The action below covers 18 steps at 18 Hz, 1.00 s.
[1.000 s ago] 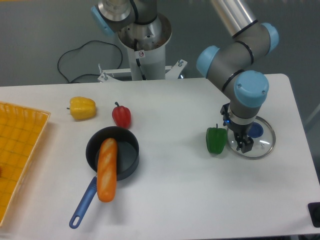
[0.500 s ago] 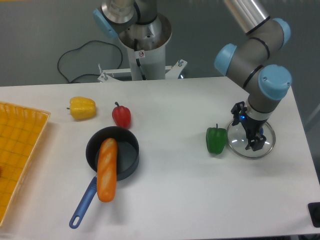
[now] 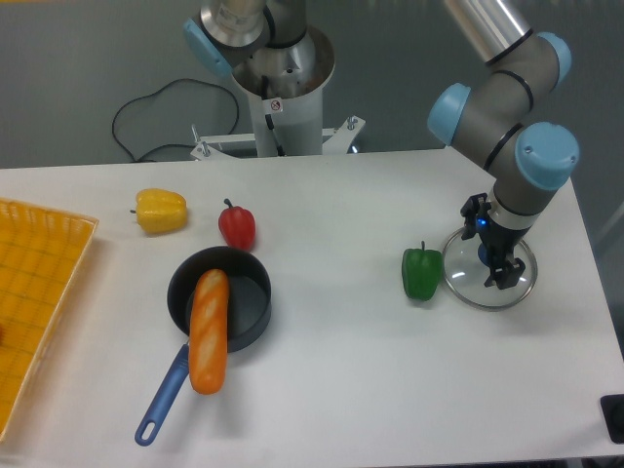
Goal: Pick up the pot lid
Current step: 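Lower the open gripper over the blue knob of the glass lid, then close the gripper on the blue knob of the lid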
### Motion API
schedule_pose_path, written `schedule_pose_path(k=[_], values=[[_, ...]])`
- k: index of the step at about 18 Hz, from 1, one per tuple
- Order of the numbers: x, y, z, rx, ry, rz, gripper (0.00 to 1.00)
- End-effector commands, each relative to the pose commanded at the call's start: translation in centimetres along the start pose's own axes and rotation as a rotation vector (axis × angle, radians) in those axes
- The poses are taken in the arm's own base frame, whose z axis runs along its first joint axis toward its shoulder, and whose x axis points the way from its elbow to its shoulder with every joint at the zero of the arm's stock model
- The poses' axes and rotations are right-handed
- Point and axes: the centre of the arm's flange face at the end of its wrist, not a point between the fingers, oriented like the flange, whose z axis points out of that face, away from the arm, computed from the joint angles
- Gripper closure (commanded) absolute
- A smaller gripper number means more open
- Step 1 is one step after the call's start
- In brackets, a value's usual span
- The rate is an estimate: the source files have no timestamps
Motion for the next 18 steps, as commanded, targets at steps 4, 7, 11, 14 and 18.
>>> schedule_pose_path(k=[4,7,11,14,18], values=[[-0.3,0.5,0.1,-0.029,-0.026,-0.007,0.0],[-0.1,1.0,0.3,-0.08,-0.013,-0.005,0.0],[0.0,1.1,0.6,-0.086,-0.008,-0.005,0.0],[0.0,1.1,0.6,-0.087,-0.008,-0.006,0.0],[0.3,0.9,1.0,-0.082,0.001,-0.016,0.0]])
